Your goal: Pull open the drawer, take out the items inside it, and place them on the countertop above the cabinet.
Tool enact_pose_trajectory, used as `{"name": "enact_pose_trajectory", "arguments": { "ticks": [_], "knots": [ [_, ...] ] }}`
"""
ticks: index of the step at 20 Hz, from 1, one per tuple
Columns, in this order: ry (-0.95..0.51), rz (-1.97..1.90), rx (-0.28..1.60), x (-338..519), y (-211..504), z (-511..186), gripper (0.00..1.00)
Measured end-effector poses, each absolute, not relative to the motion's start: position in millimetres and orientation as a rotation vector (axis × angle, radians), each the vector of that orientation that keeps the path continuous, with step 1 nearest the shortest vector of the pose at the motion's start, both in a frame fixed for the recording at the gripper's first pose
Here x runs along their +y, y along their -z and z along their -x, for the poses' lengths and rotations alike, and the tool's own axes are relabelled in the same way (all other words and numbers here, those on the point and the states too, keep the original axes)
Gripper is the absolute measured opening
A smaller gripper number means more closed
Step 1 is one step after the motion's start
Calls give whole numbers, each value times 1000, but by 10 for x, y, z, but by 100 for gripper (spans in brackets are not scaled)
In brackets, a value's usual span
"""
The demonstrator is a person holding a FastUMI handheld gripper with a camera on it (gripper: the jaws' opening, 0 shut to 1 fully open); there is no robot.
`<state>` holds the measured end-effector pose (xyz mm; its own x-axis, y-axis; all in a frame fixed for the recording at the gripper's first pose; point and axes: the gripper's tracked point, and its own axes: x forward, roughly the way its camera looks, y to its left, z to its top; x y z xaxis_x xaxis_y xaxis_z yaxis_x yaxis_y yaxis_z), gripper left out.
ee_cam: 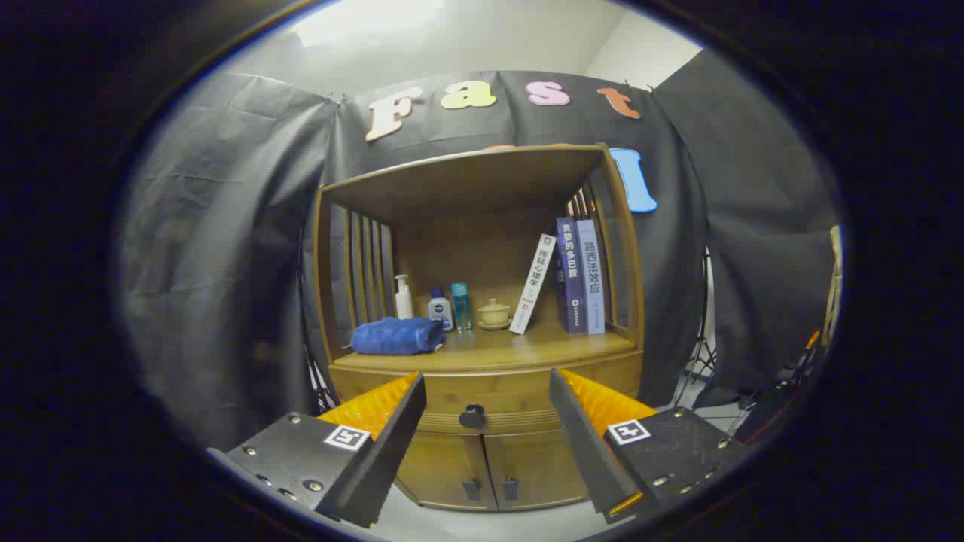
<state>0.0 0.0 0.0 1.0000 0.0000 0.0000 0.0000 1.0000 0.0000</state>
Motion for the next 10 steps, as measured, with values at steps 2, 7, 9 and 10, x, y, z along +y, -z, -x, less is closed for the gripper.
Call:
{"name": "enact_pose_trajectory", "arguments": {
  "ticks": [2, 7, 9, 10],
  "knots": [
    [14, -7, 28, -86, 68, -26, 99],
    [-5, -46, 32, 21, 67, 8, 99],
    [-14, 12, 30, 107, 71, 43, 99],
    [-18, 34, 24, 142, 66, 58, 99]
  ]
}}
